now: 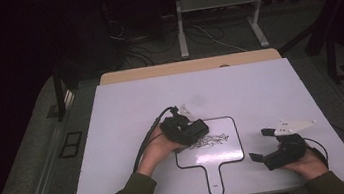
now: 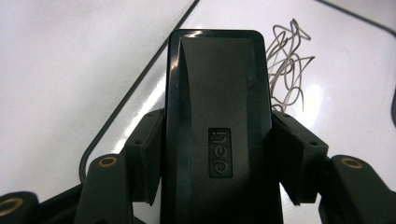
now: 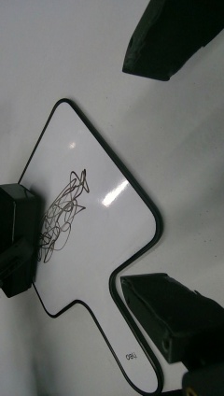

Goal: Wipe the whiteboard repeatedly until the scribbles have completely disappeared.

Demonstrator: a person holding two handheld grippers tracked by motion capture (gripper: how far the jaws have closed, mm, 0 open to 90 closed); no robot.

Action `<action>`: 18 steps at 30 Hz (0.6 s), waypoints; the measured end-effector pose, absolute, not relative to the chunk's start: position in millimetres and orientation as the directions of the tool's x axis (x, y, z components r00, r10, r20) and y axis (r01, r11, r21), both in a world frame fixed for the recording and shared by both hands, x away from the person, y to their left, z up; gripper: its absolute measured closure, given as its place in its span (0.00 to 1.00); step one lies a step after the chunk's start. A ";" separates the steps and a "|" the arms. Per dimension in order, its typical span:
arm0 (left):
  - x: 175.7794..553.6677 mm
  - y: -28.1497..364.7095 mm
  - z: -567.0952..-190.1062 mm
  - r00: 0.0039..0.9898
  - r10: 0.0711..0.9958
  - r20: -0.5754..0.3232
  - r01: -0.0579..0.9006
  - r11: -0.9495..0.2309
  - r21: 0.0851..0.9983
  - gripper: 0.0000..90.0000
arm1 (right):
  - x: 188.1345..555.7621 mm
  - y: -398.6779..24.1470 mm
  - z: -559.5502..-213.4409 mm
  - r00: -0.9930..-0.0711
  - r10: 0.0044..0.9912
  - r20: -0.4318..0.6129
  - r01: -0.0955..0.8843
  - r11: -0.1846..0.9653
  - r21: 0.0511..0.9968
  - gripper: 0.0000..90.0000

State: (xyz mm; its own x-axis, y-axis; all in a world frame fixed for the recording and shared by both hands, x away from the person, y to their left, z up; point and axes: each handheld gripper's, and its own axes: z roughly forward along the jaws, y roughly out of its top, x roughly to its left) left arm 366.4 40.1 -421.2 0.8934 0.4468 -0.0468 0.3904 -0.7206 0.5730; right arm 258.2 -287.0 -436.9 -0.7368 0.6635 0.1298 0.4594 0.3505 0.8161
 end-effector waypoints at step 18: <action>362.3 34.6 -425.2 0.907 0.419 -0.041 0.370 -0.746 0.554 0.43 | 258.1 -287.5 -436.7 -0.737 0.664 0.129 0.459 0.350 0.816 0.00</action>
State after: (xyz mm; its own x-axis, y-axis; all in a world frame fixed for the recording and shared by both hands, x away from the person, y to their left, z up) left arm 362.3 34.6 -425.2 0.9069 0.4195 -0.0406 0.3697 -0.7457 0.5543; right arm 258.1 -287.5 -436.7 -0.7366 0.6638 0.1292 0.4589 0.3503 0.8165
